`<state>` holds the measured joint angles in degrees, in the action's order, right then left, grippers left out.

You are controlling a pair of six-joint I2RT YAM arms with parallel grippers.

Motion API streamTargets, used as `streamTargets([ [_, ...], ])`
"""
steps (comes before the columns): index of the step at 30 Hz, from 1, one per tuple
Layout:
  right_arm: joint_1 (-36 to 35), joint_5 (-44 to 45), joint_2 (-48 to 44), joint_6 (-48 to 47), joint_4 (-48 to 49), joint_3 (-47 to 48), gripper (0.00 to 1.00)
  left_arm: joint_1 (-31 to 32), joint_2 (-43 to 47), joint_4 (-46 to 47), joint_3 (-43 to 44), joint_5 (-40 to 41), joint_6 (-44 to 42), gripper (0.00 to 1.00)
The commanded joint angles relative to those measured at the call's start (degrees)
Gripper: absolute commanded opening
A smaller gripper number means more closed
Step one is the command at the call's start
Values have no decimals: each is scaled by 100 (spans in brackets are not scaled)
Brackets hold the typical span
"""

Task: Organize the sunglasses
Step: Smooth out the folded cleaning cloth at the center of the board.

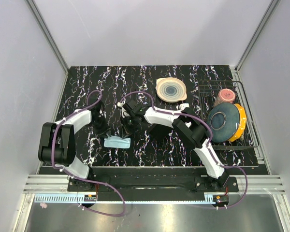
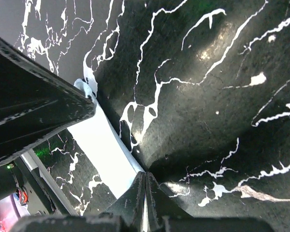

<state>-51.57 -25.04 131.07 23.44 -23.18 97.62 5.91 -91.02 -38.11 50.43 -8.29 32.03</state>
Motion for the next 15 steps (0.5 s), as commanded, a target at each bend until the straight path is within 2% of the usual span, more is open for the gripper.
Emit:
streamTargets([
  [1, -63, 209, -441, -77, 15, -209, 7, -11, 480, -109, -51, 162, 31, 25],
  [9, -64, -1, -573, -147, 129, -182, 17, -11, 832, -241, -77, 47, -22, 25],
  [15, -72, -71, -503, -200, 147, -112, 18, -11, 823, -267, -104, 118, 14, 26],
])
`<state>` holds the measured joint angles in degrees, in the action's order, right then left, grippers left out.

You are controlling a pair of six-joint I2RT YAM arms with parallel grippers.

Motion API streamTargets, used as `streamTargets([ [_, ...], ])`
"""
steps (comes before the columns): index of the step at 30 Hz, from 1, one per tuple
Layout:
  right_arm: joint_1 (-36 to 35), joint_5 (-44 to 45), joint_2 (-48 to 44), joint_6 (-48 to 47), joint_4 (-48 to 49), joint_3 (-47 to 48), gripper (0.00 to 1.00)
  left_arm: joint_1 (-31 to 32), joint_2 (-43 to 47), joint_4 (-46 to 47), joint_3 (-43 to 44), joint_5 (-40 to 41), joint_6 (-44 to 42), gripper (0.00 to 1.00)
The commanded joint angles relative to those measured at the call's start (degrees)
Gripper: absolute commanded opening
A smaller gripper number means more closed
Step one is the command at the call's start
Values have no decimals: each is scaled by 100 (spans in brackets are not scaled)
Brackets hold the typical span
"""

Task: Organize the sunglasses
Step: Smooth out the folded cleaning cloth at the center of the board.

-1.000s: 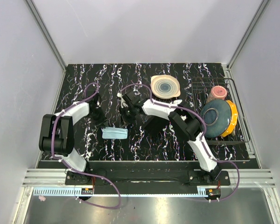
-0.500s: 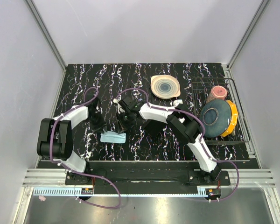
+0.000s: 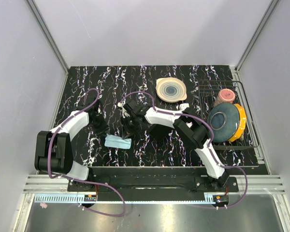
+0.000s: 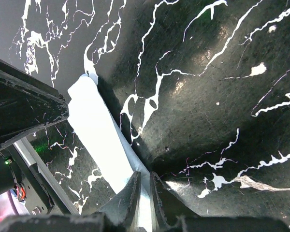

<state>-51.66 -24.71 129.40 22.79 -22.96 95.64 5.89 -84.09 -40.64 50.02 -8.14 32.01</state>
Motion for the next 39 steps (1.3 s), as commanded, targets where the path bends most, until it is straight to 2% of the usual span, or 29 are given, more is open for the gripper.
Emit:
streamTargets([
  [1, -81, -113, -346, -151, 134, 87, 18, -9, 130, -23, -63, 111, 25, 26],
  [6, -143, -105, -494, -362, 125, 69, 22, -9, 183, -84, -36, 164, 7, 27],
  [17, -353, 431, -794, -828, 116, -256, 54, -9, 183, -128, 104, 225, -37, 29],
  [21, -415, 625, -776, -934, 2, -265, 56, -9, 192, -128, 122, 199, -54, 30],
  [26, -406, 915, -855, -802, 20, -291, 53, -9, 227, -84, 148, 50, -116, 30],
  [30, -415, 1047, -1022, -723, 212, -405, 40, -9, 350, -31, 166, -47, -116, 31],
  [39, -564, 1284, -1348, -934, 556, -968, 29, 0, 561, 355, 52, -600, -125, 31],
])
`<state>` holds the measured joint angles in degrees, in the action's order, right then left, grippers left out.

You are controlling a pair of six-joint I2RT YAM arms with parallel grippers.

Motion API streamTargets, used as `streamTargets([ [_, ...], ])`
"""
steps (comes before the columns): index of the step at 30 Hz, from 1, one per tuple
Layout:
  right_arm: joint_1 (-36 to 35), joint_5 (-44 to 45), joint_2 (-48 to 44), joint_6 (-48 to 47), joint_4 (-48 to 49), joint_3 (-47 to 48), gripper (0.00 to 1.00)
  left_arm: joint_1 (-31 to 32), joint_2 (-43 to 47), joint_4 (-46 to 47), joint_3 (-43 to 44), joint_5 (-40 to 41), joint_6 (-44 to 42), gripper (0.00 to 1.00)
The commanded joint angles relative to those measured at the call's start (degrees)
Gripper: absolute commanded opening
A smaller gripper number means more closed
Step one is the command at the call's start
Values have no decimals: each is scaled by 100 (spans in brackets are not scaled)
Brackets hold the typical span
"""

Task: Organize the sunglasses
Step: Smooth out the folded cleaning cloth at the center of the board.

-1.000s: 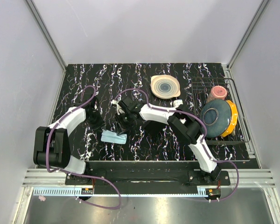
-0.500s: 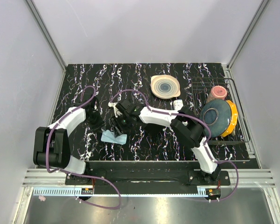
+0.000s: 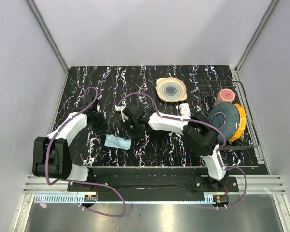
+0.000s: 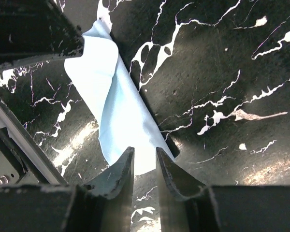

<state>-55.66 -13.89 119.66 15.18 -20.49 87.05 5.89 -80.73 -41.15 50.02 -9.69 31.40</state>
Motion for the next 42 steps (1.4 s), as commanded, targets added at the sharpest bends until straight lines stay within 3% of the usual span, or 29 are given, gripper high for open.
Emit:
streamTargets([
  [1, -173, 168, -364, -191, 300, -135, 28, 0, 224, 449, 8, -646, -72, 31],
  [6, -200, -219, -118, -209, 300, -65, 16, 0, 110, 616, -71, -850, -20, 28],
  [15, -191, 184, 312, -15, 98, 304, 7, -9, -13, 608, -54, -841, -55, 27],
  [24, 11, 633, 383, 327, 45, 401, 4, 0, -127, 625, -89, -859, -99, 27],
  [42, 292, 519, 778, 477, 10, 691, 6, 70, -347, 1091, -343, -1044, -37, 28],
])
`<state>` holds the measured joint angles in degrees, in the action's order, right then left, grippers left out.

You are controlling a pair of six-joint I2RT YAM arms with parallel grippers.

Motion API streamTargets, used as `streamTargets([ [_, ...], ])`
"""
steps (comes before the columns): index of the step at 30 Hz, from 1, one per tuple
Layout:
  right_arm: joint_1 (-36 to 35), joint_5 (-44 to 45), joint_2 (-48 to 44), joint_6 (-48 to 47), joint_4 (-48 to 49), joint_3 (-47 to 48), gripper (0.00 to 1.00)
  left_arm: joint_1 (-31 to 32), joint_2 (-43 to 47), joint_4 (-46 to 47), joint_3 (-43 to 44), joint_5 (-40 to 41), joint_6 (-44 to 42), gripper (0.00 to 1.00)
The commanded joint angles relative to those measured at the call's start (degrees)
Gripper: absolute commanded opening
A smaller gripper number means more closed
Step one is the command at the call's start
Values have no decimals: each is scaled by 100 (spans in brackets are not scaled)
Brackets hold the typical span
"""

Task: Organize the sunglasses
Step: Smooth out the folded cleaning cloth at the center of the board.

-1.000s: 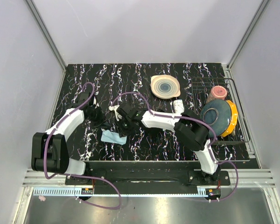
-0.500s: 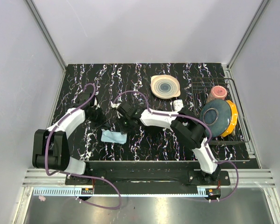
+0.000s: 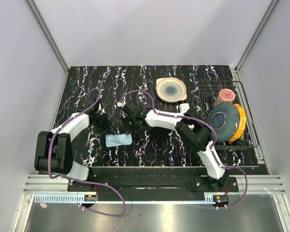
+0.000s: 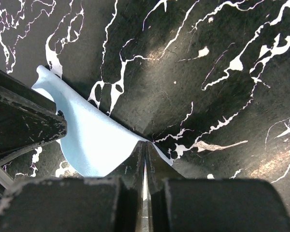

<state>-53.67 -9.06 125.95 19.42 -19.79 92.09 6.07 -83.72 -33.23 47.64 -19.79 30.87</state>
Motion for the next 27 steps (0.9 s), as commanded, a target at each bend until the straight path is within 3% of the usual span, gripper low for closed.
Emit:
streamTargets([
  [1, 102, 36, 140, 62, -69, 186, 6, 79, -82, 317, -140, 53, 50, 29],
  [7, 164, -34, 140, 132, -69, 186, 7, 184, -223, 371, -264, 343, 235, 30],
  [11, 199, -96, 158, 211, -69, 186, 8, 246, -101, -191, -202, 975, 296, 27],
  [15, 225, -122, 158, 282, -69, 195, 8, 281, 469, -788, -307, 1478, 411, 25],
  [22, 243, -219, 167, 326, -95, 256, 12, 334, 1024, -1229, -431, 1610, 516, 22],
  [27, 252, -394, -52, 212, -17, 300, 15, 334, 1560, -1186, -369, 1873, 604, 25],
])
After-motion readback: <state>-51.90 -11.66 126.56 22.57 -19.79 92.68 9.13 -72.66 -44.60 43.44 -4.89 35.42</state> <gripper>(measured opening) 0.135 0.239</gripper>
